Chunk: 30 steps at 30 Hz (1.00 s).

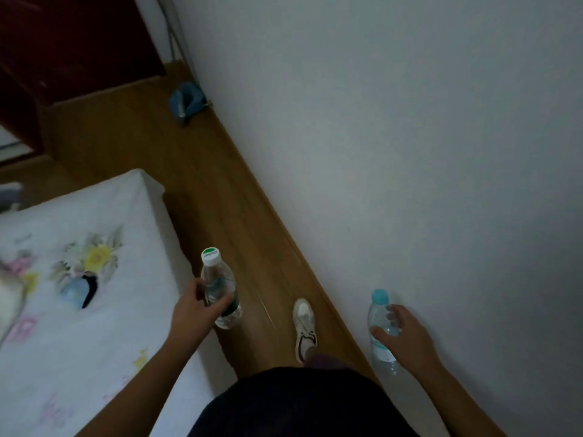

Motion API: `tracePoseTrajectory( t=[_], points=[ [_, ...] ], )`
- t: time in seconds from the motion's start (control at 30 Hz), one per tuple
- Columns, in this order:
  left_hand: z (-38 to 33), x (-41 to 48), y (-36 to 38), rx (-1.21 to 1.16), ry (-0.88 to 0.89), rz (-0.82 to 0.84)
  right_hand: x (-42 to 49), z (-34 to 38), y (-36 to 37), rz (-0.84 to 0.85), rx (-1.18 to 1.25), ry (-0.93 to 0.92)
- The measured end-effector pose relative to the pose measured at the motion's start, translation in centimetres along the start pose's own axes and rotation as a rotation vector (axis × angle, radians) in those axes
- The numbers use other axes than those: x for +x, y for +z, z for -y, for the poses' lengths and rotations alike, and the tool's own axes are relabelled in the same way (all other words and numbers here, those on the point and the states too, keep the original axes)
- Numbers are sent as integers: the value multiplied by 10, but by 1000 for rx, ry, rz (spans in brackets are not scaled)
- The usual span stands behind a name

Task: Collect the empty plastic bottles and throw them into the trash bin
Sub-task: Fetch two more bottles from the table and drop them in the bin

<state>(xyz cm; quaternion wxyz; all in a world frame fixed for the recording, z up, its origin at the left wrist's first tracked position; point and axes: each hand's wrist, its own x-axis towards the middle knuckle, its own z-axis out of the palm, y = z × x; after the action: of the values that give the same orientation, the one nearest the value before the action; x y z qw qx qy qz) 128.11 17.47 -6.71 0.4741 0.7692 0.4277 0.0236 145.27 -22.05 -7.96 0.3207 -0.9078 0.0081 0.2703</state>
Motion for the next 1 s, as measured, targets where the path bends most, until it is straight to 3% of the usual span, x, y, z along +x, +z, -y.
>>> tracePoseTrajectory(
  t=[0.27,0.6,0.8,1.0],
  points=[
    [-1,33,-40,-174,-316,-380,164,216,45,294,-72,-381],
    [32,59,-99,-312,-609,-675,229,445,135,523,-160,-717],
    [41,150,-157,-354,-593,-708,272,521,184,514,-182,-701],
    [0,276,-244,-307,-407,-630,308,580,204,433,-94,-601]
  ],
)
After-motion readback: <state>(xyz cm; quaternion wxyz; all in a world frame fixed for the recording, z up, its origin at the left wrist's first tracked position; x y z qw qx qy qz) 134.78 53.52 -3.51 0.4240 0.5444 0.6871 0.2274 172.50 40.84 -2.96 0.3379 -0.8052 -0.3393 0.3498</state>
